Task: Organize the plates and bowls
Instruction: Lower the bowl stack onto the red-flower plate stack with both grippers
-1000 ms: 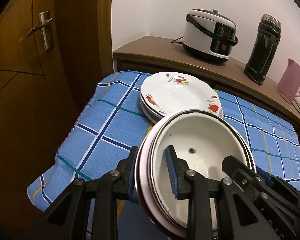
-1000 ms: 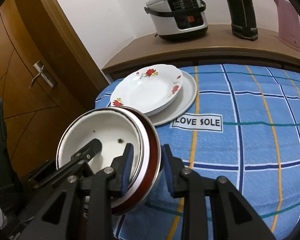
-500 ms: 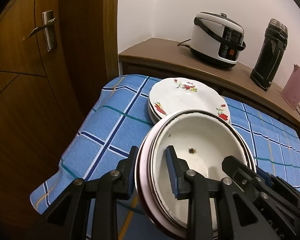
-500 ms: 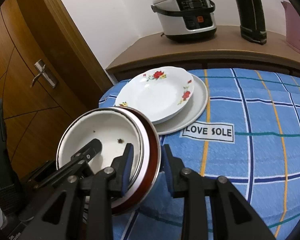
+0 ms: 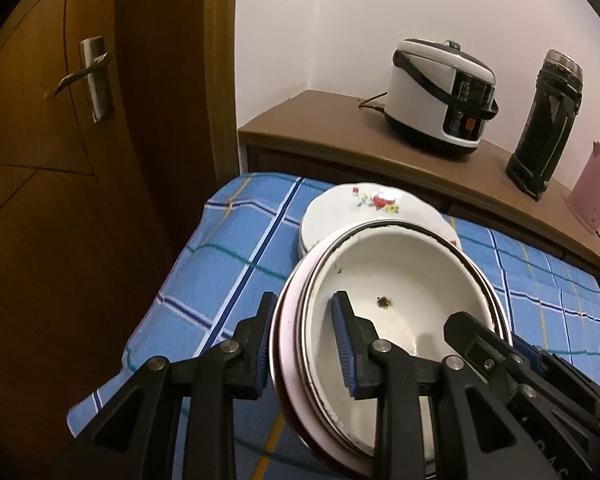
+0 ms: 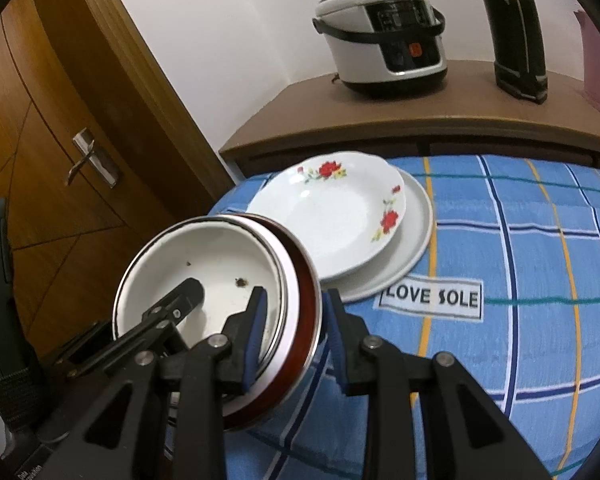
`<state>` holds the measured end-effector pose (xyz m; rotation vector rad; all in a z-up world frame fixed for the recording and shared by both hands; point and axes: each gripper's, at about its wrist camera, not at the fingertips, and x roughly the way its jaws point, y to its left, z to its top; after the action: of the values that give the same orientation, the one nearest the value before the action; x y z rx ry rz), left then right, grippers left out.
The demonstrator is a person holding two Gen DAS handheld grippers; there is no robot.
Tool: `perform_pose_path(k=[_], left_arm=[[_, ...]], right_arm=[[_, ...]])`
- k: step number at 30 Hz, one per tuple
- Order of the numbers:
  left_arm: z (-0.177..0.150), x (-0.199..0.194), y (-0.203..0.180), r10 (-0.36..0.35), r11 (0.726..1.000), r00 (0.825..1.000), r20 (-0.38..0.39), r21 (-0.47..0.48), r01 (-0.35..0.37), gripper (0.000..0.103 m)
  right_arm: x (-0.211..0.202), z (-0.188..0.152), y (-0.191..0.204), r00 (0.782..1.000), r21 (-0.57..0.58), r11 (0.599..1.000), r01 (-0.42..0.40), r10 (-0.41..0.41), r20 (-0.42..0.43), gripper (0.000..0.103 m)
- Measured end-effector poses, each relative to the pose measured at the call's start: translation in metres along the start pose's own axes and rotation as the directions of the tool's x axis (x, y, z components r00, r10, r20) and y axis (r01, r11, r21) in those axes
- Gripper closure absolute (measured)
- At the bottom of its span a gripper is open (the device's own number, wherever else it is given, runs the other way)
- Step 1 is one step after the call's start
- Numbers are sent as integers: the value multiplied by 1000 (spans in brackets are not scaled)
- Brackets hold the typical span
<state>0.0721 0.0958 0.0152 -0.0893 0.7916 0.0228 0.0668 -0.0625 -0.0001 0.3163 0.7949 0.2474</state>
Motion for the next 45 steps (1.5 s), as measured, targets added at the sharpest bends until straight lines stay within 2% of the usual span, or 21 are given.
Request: perform_pose_path(k=[14, 30, 37, 45], left_arm=[[35, 16, -26, -40, 999, 999, 36, 35, 39, 72], [71, 51, -51, -79, 996, 997, 27, 48, 77, 72], [77, 77, -52, -76, 997, 997, -13, 29, 77, 72], [73, 108, -52, -74, 997, 995, -65, 23, 75, 72]], right_arm=[[0, 37, -16, 998, 30, 999, 17, -19, 57, 73], [17, 77, -45, 995, 84, 995, 52, -59, 81, 74], [34, 89, -54, 996, 100, 994, 53, -60, 69, 74], [65, 88, -70, 997, 129, 989, 75, -77, 10, 74]])
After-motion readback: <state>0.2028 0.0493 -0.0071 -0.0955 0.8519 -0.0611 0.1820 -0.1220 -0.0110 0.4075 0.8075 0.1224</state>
